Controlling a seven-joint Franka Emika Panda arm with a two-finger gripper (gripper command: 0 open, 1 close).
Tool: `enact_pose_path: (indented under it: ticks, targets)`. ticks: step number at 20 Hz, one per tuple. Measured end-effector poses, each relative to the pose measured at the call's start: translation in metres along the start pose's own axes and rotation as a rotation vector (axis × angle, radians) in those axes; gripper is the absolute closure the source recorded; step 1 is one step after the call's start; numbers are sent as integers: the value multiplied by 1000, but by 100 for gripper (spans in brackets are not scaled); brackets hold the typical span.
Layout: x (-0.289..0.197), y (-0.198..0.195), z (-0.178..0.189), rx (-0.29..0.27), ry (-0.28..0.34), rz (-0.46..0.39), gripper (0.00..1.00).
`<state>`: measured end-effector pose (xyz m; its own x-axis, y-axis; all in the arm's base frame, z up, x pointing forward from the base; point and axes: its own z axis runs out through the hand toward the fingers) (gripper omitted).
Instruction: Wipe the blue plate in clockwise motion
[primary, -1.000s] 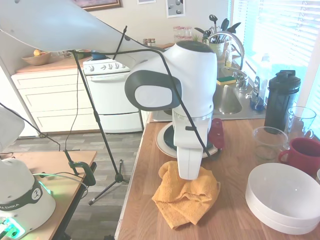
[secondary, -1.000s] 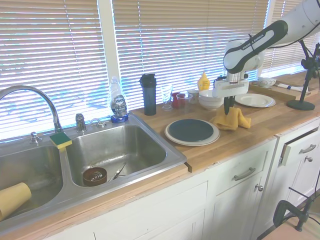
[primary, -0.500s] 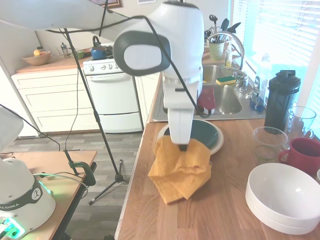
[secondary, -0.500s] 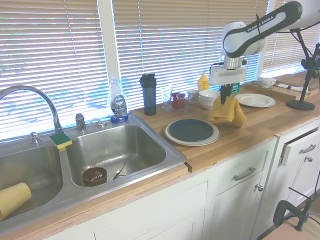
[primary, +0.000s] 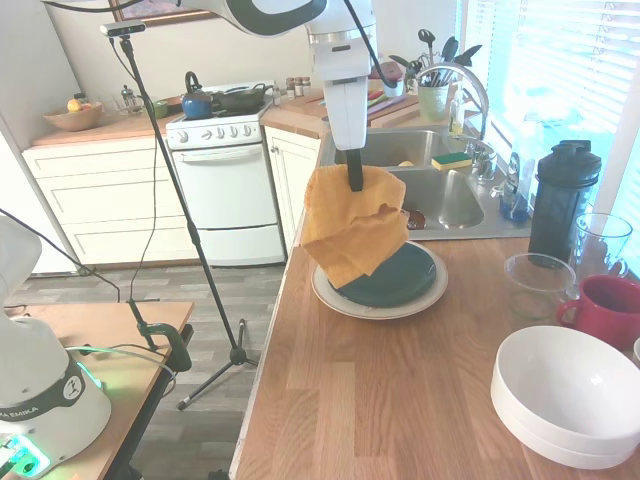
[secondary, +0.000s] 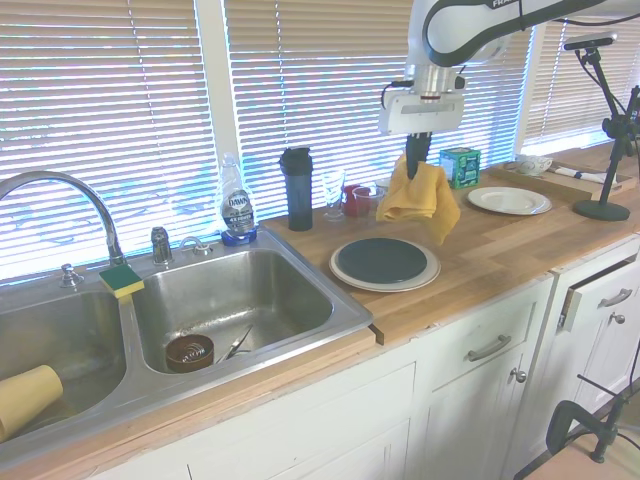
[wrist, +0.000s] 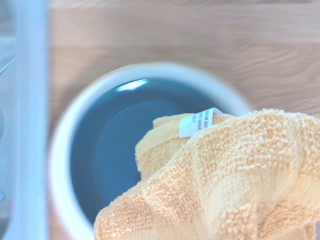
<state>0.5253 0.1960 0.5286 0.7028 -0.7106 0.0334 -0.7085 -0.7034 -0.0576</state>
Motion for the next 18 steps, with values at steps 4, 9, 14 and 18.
enact_pose_path:
  ticks: [4,9,14,18]
  targets:
    - [-27,-25,30,-39,-21,-36,100]
    - [-20,-40,76,-85,-38,-45,100]
    - [0,-31,111,-125,-16,-34,100]
    - [-2,-16,130,-147,-5,-38,100]
